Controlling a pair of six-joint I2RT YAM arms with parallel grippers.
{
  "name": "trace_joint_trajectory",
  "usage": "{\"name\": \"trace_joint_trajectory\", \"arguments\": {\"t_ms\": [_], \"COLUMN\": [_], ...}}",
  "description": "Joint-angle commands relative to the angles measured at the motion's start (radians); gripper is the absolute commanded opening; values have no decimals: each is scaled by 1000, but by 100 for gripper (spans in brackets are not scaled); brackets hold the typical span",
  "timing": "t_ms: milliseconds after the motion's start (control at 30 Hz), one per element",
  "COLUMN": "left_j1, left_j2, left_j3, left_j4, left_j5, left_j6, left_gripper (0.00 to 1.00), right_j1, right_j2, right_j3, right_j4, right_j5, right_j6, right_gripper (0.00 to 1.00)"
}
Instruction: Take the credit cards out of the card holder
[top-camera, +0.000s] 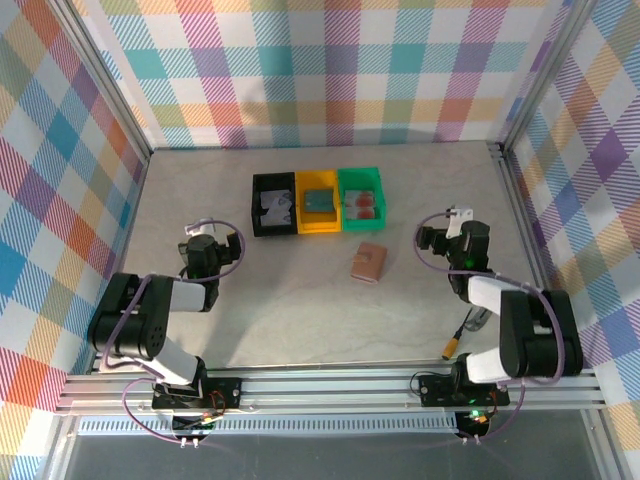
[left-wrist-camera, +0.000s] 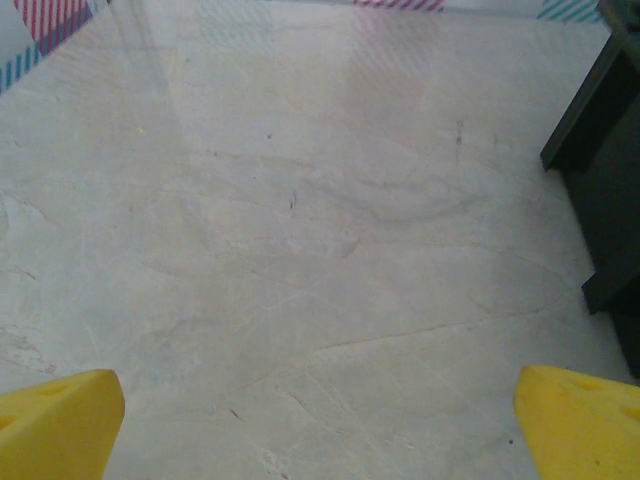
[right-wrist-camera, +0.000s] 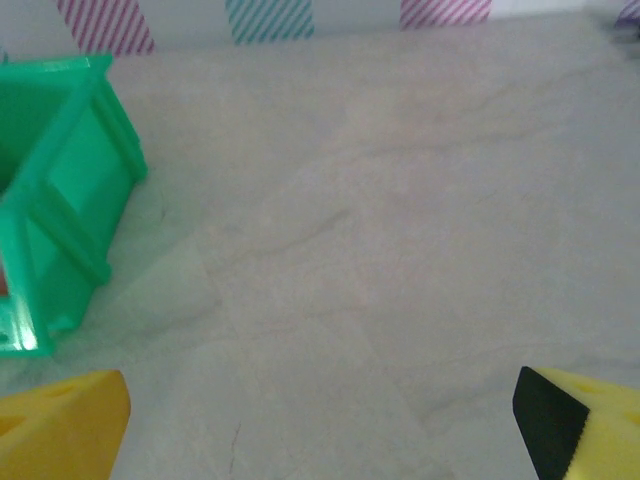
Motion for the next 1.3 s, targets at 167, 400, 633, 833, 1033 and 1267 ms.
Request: {"name": "trace_joint_trajectory", "arguments": {"t_ms": [167, 400, 633, 833, 1033, 1267], "left_j1": [-6, -9, -245, -485, -573, -595], "left_j2": [-433, -425, -481, -450, -425, -422], "left_j3": [230, 551, 482, 451, 401, 344], "left_j4": [-539, -1171, -1198, -1247, -1188, -1102], "left_j5": [-32, 125, 15, -70, -10, 57], "left_j6": [-230, -610, -659, -686, -708, -695], "left_gripper": [100, 100, 100, 100, 100, 100], "right_j1": [44, 62, 176, 292, 437, 544], "right_j2": [-310, -471, -321, -242, -187, -79], "right_j3": [137, 180, 378, 425, 423, 447], "right_j4": [-303, -601, -1027, -1195, -1228, -1212], "right_j5": [27, 96, 136, 174, 158, 153], "right_j6": [299, 653, 587, 566, 582, 614], "right_gripper": [99, 99, 99, 98, 93, 89]}}
